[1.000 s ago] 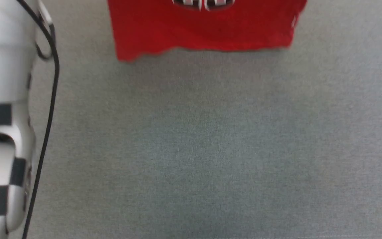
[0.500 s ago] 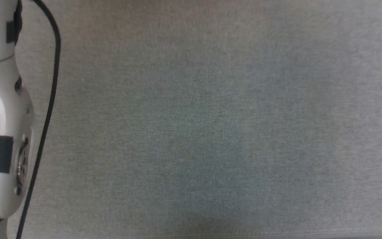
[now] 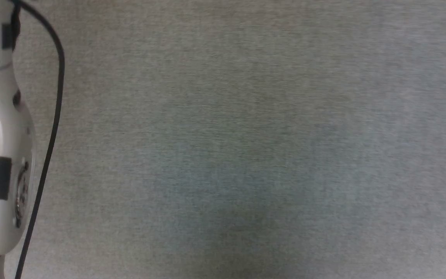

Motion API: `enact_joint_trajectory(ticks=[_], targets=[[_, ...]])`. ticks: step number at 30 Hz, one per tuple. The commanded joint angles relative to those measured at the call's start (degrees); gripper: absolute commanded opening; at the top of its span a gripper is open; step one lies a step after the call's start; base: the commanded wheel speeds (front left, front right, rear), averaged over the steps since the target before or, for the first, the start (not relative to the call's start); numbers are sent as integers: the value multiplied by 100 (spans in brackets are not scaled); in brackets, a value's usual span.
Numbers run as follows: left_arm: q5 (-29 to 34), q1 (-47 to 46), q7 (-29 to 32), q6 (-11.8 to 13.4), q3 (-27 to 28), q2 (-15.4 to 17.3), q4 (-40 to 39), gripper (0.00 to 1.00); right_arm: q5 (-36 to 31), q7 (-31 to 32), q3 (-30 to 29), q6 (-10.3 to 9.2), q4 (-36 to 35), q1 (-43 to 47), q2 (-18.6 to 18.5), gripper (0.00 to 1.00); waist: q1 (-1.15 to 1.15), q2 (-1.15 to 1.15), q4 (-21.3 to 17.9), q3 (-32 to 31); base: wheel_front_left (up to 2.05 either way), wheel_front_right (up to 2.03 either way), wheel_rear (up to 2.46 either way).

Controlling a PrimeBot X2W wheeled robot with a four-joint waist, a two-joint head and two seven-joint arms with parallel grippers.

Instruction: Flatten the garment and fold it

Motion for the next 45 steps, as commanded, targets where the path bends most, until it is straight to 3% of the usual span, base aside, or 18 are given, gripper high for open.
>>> enact_joint_trajectory(ticks=[1, 6, 10, 18, 22, 27, 35, 45], targets=[[-131, 170, 13, -102, -3, 93, -36, 0, 156, -63, 57, -9, -74, 167, -54, 0, -2, 0, 206, 85, 0, 0, 0], [-547, 717, 503, -265, -15, 304, -406, 0, 767, -73, 553, -9, -600, 784, -323, 0, -2, 0, 270, -172, 0, 0, 0], [-928, 1503, 1137, -299, -45, 556, -1047, 0, 1677, -7, 698, -9, -1093, 1503, -594, 0, -2, 0, 317, -438, 0, 0, 0], [-1592, 3860, 1959, 208, 103, 902, -2835, 0, 3732, 1146, 934, -9, -2528, 3838, -1129, 0, -2, 0, 293, -1197, 0, 0, 0], [-1741, 4876, 2095, 507, 203, 1040, -3498, 0, 4304, 1644, 634, -9, -3203, 4865, -1300, 0, -2, 0, 248, -1433, 0, 0, 0], [-1926, 6103, 2059, 675, 218, 1014, -3982, 0, 4605, 1992, 270, -9, -3858, 6033, -1065, 0, -2, 0, 194, -1788, 0, 0, 0], [-1942, 7940, 2136, 691, -264, 1058, -4247, 0, 4726, 2201, -391, -9, -4512, 7721, -394, 0, -2, 0, 225, -2527, 0, 0, 0], [-2591, 9639, 1736, 789, 52, 819, -4289, 0, 4722, 2363, -1376, -9, -5092, 9441, 690, 0, -2, 0, 313, -3189, 0, 0, 0]])
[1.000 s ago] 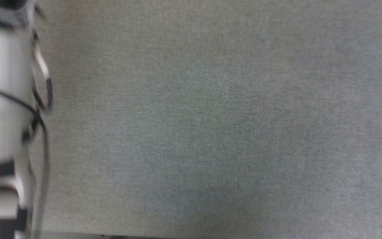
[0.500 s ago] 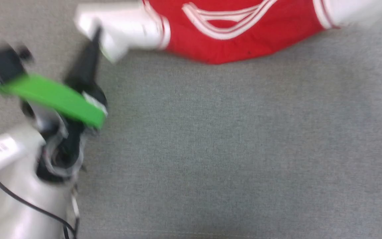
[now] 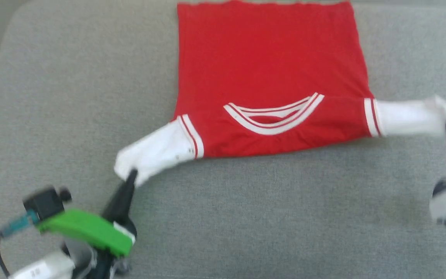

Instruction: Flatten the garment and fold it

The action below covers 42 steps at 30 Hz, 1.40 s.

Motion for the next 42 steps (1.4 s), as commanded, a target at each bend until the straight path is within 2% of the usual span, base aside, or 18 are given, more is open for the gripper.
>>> enact_joint_trajectory(ticks=[1, 7, 16, 21, 27, 34, 39, 40, 41, 42], targets=[[-154, 271, -27, -19, 24, -73, -13, 0, 1, 19, -125, -9, -68, 246, 132, 0, 1, 0, 55, -353, 0, 0, 0], [-377, 1115, -1, 25, 104, 11, -106, 0, 2, 64, -677, -9, -237, 1080, 450, 0, 1, 0, 67, -742, 0, 0, 0], [-482, 1740, 75, 164, 246, 212, -446, 0, 223, 207, -861, -9, -270, 1765, 513, 0, 1, 0, 39, -1141, 0, 0, 0], [-380, 1672, 146, 199, 103, 218, -512, 0, 227, 289, -724, -9, -121, 1878, 514, 0, 1, 0, 50, -1188, 0, 0, 0], [-154, 1407, 254, 213, -120, 255, -555, 0, -31, 791, -577, -9, 81, 1851, 515, 0, 1, 0, 90, -1053, 0, 0, 0], [123, 1085, 367, 241, -371, 279, -704, 0, -429, 1638, -528, -9, 796, 1564, 515, 0, 1, 0, 175, -832, 0, 0, 0], [212, 947, 430, 255, -476, 278, -760, 0, -589, 1745, -515, -9, 1352, 1302, 515, 0, 1, 0, 255, -749, 0, 0, 0], [225, 920, 441, 259, -495, 273, -767, 0, -610, 1724, -521, -9, 1506, 1232, 515, 3, 1, 0, 267, -731, 0, 0, 0], [232, 907, 444, 262, -504, 268, -770, 0, -600, 1701, -548, -9, 1612, 1180, 515, 35, 1, 0, 270, -721, 0, 0, 0], [237, 892, 443, 265, -514, 258, -774, 0, -640, 1672, -543, -9, 1722, 1127, 515, 50, 1, 0, 272, -709, 0, 0, 0]])
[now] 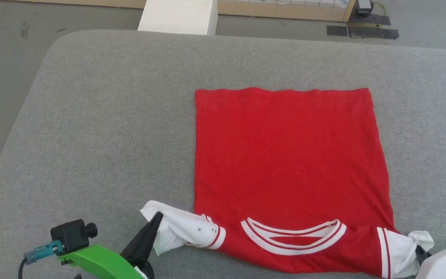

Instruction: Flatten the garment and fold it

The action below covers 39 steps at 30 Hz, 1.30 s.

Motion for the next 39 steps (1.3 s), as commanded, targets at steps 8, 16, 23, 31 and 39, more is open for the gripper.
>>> enact_joint_trajectory(ticks=[8, 16, 23, 31, 39], targets=[[97, -140, 5, -5, -91, -13, -37, 0, 95, 236, 18, -8, -285, -179, -3, 100, 1, 0, -21, 57, 0, 0, 0], [270, -275, -52, -37, -168, -10, -265, 0, 329, 1017, -400, -8, -2146, -767, -365, 100, 1, 0, 13, 338, 0, 0, 0], [396, -599, -49, -119, -321, -110, -319, 0, -131, 1185, -4, -8, -1673, -2485, -785, 100, 1, 0, 154, 849, 0, 0, 0], [554, -1062, -34, -273, -557, -272, -242, 0, -539, 1344, 588, -8, -257, -4091, -1157, 100, 1, 0, 478, 1565, 0, 0, 0], [598, -1380, -48, -429, -720, -433, -102, 0, -992, 1718, 411, -8, 649, -4841, -1257, 100, 1, 0, 786, 2009, 0, 0, 0]])
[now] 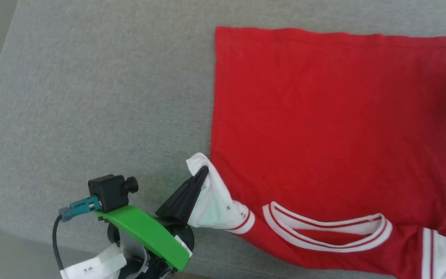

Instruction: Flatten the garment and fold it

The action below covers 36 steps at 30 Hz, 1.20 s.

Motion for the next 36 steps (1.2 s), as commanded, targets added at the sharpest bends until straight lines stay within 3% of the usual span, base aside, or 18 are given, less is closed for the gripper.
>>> enact_joint_trajectory(ticks=[1, 11, 12, 13, 19, 28, 36], targets=[[60, -134, -25, -44, -15, -43, 43, 0, -49, 85, 21, -8, 71, -97, -17, 100, -1, 0, 277, 295, 0, 0, 0], [34, -296, -37, -169, -85, -113, 255, 0, -35, 494, -46, -8, 303, -83, -6, 100, -1, 0, 415, 398, 0, 0, 0], [31, -312, -29, -172, -88, -113, 262, 0, -48, 512, -92, -8, 314, -81, 18, 44, -1, 0, 424, 397, 0, 0, 0], [29, -321, -24, -173, -88, -111, 266, 0, -66, 510, -111, -8, 316, -80, 33, 0, -1, 0, 428, 393, 0, 0, 0], [70, -331, -73, -158, -29, -60, 272, 0, -153, 225, -277, -8, 310, -82, 194, 0, -1, 0, 352, 244, 0, 0, 0], [308, -235, -232, -16, 56, 57, 389, 0, 110, -639, -573, -8, 228, 214, 351, 0, -1, 0, -34, -604, 0, 0, 0], [282, 71, -259, 109, 99, 138, 380, 0, 699, -778, -941, -8, -667, 1280, 239, 0, -1, 0, -560, -1265, 0, 0, 0]])
